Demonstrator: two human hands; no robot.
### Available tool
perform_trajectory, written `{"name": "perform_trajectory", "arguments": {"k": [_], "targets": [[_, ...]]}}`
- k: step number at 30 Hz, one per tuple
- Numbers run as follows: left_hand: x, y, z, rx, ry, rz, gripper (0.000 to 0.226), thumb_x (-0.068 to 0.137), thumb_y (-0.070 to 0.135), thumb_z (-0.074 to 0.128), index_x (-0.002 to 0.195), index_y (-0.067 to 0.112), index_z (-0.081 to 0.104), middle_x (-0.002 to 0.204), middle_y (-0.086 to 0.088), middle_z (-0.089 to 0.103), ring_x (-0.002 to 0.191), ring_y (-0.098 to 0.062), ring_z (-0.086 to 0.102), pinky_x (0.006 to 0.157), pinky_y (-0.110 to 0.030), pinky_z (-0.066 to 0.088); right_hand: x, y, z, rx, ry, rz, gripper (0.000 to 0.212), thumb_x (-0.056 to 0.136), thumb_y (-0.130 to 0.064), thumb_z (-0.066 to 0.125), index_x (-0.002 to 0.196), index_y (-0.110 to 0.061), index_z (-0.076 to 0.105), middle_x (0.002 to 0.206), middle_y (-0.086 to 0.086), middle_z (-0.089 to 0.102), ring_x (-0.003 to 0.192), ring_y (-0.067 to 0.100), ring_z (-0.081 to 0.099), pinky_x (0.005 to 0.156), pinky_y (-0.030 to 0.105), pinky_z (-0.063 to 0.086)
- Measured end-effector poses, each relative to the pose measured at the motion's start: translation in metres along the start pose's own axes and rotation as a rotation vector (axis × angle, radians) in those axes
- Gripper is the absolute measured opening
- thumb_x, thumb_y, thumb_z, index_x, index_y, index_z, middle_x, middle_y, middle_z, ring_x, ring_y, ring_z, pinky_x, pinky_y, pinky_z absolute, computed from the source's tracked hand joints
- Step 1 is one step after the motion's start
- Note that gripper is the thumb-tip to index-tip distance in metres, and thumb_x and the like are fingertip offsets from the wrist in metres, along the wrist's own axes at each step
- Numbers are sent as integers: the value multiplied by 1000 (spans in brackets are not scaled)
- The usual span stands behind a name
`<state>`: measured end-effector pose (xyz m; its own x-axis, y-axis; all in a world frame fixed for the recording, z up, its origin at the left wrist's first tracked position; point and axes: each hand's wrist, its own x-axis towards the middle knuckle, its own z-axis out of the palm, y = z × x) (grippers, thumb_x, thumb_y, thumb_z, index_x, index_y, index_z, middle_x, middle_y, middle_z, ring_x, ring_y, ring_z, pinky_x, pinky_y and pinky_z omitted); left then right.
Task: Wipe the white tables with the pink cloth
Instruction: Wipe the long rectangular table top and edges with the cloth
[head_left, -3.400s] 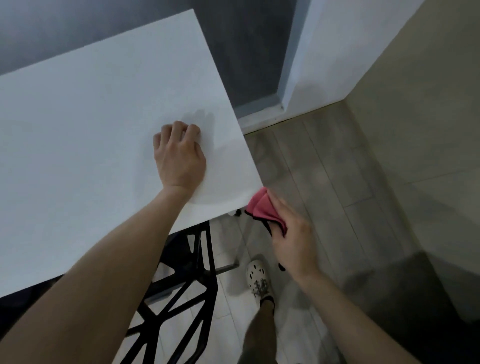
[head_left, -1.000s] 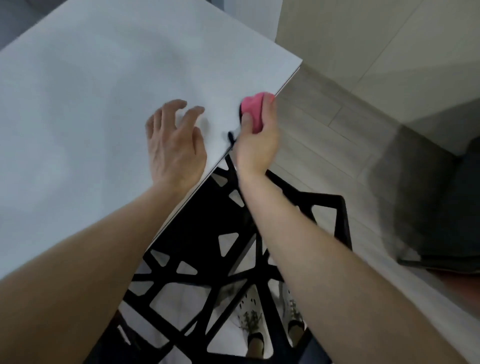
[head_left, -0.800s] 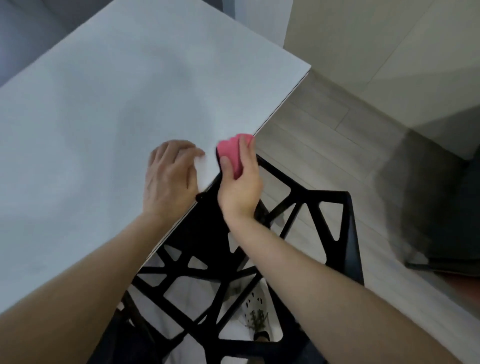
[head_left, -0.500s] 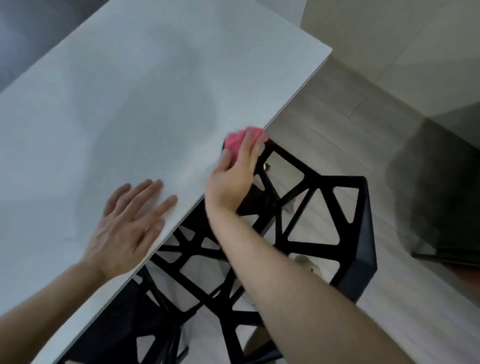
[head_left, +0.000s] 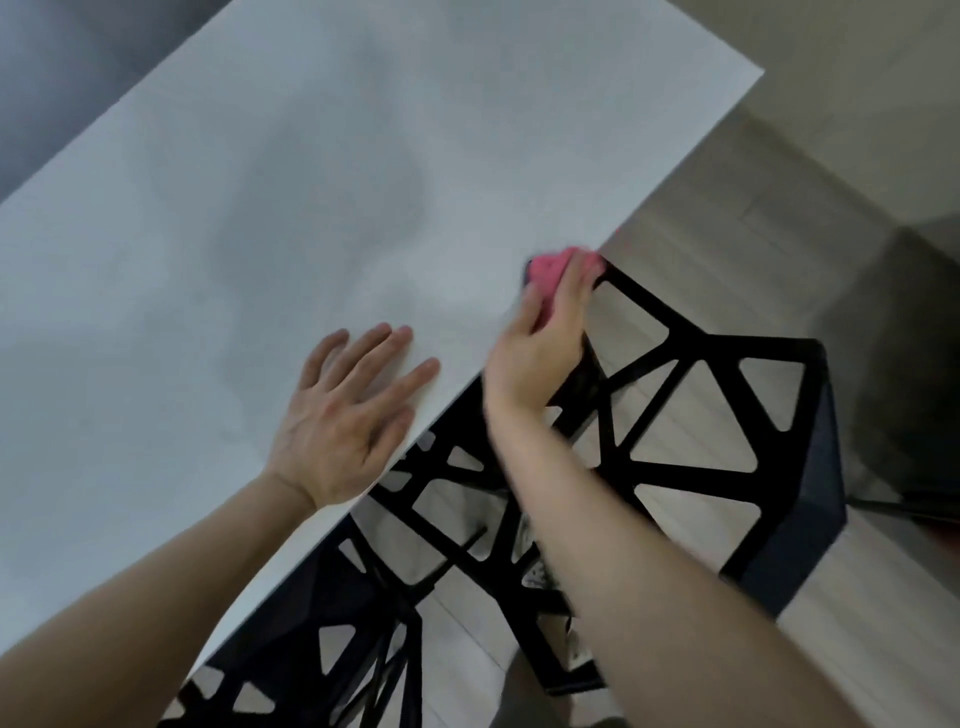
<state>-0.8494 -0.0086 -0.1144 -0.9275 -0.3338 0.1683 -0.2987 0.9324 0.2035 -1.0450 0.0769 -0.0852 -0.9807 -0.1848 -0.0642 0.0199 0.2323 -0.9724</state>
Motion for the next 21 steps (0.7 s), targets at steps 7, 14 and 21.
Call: {"name": "perform_trajectory", "arguments": {"k": [7, 14, 21], "targets": [[4, 3, -5, -8, 34, 7, 51, 113, 32, 47, 164, 31, 49, 175, -4, 38, 163, -26, 32, 127, -63, 28, -76, 17, -18, -44, -151, -9, 54, 109, -14, 63, 161, -14, 48, 171, 7, 40, 159, 15, 38, 129, 35, 36], [6, 6, -11, -24, 47, -36, 49, 112, 31, 45, 160, 20, 52, 172, 1, 44, 163, -19, 33, 130, -55, 25, -36, 12, 1, -31, 18, 101, 61, 108, -24, 65, 165, -20, 43, 154, 3, 62, 137, 18, 61, 114, 26, 48], [7, 8, -13, -51, 77, -27, 46, 110, 20, 48, 154, 14, 58, 169, -2, 48, 160, -21, 39, 129, -55, 28, -149, 26, -20, 17, -165, 84, 62, 106, -31, 69, 163, -23, 45, 152, 1, 63, 135, 16, 62, 102, 3, 43]]}}
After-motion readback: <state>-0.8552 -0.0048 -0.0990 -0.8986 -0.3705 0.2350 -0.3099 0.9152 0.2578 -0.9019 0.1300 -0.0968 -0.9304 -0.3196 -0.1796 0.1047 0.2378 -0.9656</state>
